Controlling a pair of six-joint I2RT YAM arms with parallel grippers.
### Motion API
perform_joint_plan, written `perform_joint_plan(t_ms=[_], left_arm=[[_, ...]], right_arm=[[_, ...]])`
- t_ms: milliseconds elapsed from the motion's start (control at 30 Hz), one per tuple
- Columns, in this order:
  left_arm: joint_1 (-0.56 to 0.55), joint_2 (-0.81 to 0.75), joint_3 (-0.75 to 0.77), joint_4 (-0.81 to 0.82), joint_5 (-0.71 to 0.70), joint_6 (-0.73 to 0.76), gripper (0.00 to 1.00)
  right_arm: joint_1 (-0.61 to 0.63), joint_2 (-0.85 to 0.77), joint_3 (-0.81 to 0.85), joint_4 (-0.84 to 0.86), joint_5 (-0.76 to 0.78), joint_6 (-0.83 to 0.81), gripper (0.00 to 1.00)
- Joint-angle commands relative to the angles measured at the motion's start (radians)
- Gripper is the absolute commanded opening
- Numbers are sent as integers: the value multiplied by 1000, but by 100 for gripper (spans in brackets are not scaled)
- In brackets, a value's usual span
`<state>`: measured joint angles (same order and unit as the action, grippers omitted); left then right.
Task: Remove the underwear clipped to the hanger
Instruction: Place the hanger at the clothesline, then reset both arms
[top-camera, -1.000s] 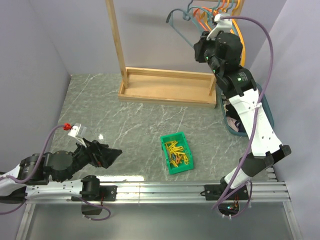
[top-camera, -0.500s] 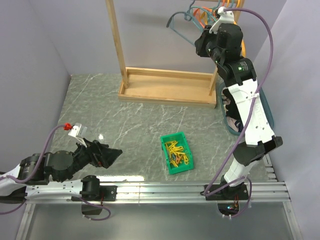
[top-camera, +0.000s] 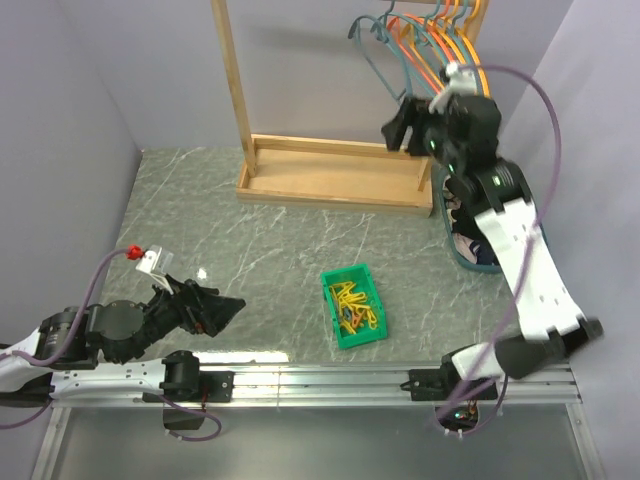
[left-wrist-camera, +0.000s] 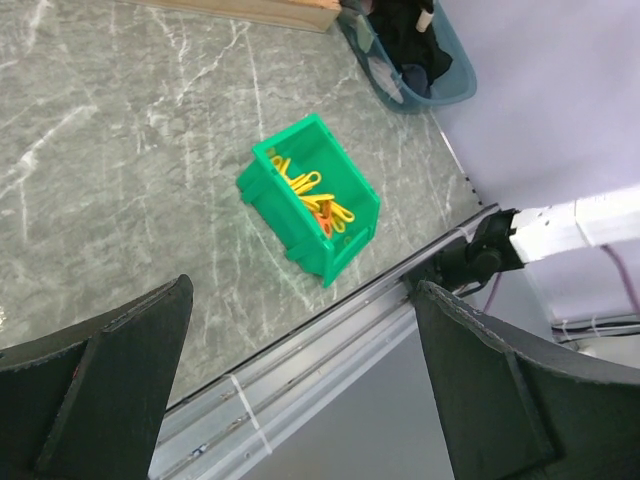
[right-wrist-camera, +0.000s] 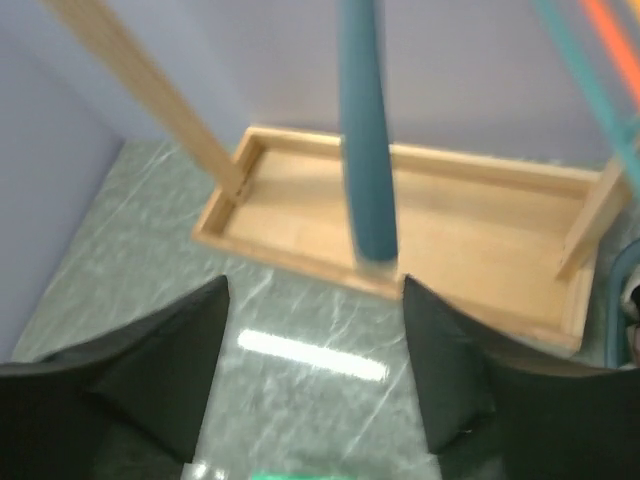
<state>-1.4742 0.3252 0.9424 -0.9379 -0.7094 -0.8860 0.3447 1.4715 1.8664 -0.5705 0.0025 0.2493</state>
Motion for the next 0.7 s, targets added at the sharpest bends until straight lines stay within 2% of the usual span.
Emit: perform_joint_plan(t_ms=[0, 33, 233, 300, 433, 667], left_arm=[[0, 15, 23, 70, 19, 5, 99], [0, 15, 18, 102, 18, 12, 99], [0, 26, -28, 195, 19, 38, 99], [0, 34, -42, 232, 22, 47, 99], [-1, 43, -63, 284, 7, 41, 99], [0, 45, -116, 387, -45, 59, 99]], right_arm=[[19, -248, -203, 159, -106, -4, 79], [23, -340, -333, 211, -133, -2, 97], [39, -597, -695, 245, -315, 57, 99], [50, -649, -793, 241, -325, 94, 99], [57, -818, -929, 262, -394, 122, 100], [57, -997, -1064, 279, -501, 151, 100]])
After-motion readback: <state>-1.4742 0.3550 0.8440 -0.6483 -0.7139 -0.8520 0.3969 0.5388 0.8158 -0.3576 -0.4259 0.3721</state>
